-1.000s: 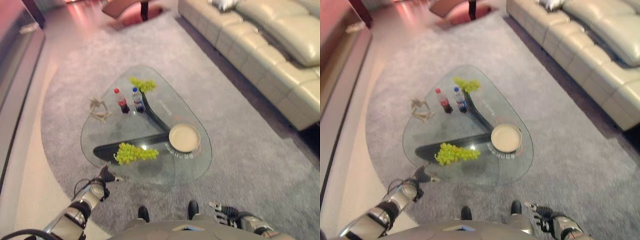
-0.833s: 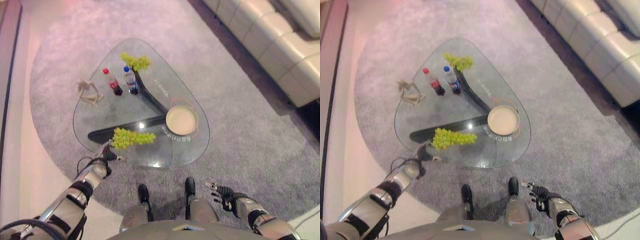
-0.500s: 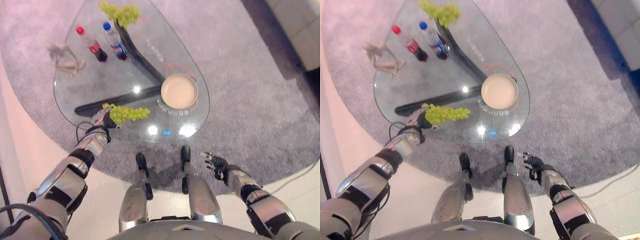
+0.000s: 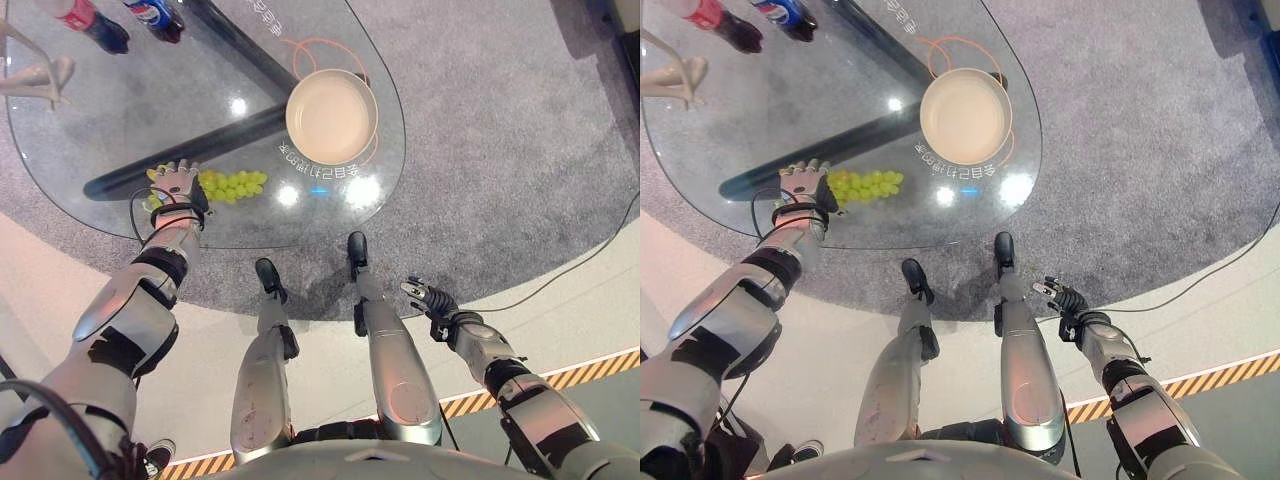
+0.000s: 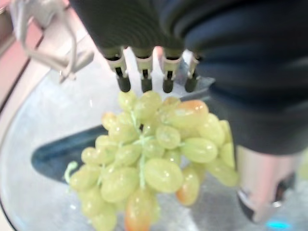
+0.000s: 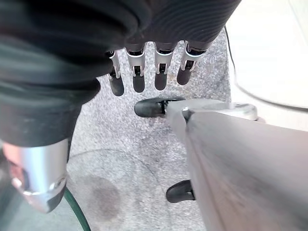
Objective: Pick up fruits into the plate
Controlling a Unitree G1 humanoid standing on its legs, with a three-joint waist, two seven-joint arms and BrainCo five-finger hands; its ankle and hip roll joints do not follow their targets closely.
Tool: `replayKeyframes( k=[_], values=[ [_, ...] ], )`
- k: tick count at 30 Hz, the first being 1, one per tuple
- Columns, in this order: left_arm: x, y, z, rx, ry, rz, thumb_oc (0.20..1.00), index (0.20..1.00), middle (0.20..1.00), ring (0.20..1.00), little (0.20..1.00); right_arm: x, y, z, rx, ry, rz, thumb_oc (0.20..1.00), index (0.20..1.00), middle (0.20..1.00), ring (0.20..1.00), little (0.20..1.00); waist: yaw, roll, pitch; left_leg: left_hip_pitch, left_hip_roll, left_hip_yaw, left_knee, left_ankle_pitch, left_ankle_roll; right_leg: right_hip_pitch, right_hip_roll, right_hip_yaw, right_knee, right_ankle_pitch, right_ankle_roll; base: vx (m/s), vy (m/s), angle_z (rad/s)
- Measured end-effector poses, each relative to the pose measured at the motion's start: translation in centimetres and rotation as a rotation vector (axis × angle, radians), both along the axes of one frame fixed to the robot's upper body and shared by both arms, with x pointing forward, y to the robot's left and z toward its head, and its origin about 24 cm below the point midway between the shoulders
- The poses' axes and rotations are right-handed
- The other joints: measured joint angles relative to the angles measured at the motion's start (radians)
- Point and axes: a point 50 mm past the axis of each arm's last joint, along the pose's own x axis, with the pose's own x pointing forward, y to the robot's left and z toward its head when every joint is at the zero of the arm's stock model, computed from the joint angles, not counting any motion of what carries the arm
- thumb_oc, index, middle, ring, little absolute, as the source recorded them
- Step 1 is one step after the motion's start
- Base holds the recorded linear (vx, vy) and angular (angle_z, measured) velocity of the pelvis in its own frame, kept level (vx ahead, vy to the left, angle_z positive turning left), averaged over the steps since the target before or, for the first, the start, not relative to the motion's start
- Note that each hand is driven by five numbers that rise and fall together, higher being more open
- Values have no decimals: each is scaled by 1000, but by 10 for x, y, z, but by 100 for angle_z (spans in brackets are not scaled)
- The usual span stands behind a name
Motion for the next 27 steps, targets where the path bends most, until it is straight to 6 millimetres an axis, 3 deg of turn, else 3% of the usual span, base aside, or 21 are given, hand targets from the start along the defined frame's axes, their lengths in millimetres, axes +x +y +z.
replayKeyframes(
  k=[10,11,12,17,27],
  values=[
    [-1,10,12,257,-26,50,1000,1000,1000,1000,1000,16,4,14,62,-70,-25,1000,1000,1000,1000,1000,-5,-7,-2,-86,0,0,18,15,7,-112,-4,7,68,-2,1,-20,-8,-1],
    [0,10,14,277,-24,45,539,539,539,539,539,17,4,16,69,-76,-29,1000,1000,1000,1000,1000,-5,-10,-2,-89,1,0,18,15,7,-117,-4,8,71,-2,2,0,0,0],
    [0,10,15,298,-22,39,200,200,200,200,200,18,5,16,75,-81,-33,1000,1000,1000,1000,1000,-7,-12,-3,-95,1,-1,22,16,7,-120,-4,8,72,-4,4,0,0,0],
    [3,10,29,377,-47,60,200,200,200,200,200,24,9,21,93,-98,-33,1000,1000,1000,1000,1000,-17,-46,-6,-131,1,1,34,16,8,-159,-5,12,90,-5,5,-1,1,-1],
    [6,7,36,389,-60,50,200,200,200,200,200,26,12,22,112,-107,-23,1000,1000,1000,1000,1000,-20,-53,-6,-156,1,-5,41,18,8,-183,-7,9,96,-2,1,0,0,0]
  ],
)
